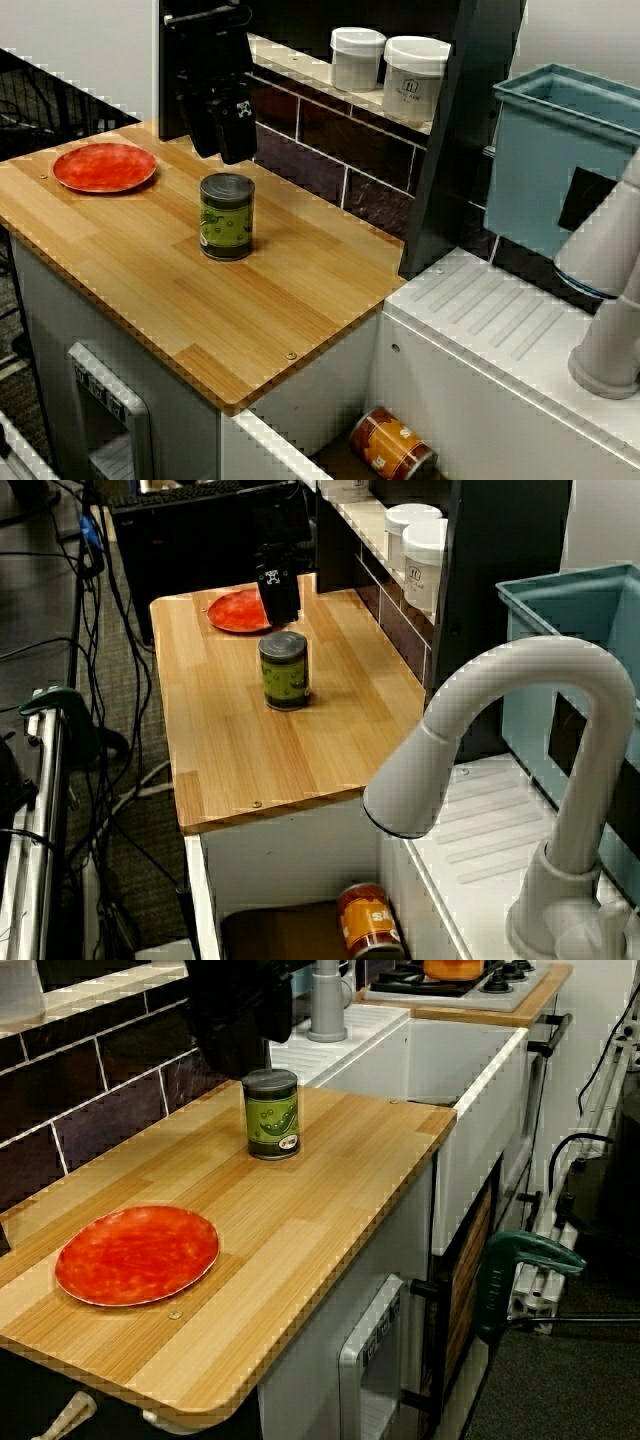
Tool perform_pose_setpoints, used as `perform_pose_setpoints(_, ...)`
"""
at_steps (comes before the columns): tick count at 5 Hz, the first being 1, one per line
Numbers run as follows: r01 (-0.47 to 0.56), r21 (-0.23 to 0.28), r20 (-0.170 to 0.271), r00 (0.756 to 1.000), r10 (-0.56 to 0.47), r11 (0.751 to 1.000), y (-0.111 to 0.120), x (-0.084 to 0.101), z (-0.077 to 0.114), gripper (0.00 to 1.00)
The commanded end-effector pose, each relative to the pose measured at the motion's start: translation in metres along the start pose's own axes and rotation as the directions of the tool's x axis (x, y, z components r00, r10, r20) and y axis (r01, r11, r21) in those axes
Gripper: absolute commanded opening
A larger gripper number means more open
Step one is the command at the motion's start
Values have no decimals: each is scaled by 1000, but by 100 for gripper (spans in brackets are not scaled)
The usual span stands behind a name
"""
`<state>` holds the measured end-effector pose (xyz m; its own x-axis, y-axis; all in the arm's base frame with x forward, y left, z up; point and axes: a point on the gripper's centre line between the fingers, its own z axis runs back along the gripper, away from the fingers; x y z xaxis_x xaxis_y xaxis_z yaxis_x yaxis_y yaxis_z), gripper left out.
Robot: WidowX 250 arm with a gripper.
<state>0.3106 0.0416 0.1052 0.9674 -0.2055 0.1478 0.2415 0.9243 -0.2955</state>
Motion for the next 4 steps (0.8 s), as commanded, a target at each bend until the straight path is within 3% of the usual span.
perform_pose_setpoints(1,164,93,-33,986,-162,982,-25,25,0,100)
perform_pose_setpoints(3,148,96,-60,988,-143,984,-41,37,-21,100)
perform_pose_setpoints(4,152,121,-57,988,-146,981,-33,36,-31,100)
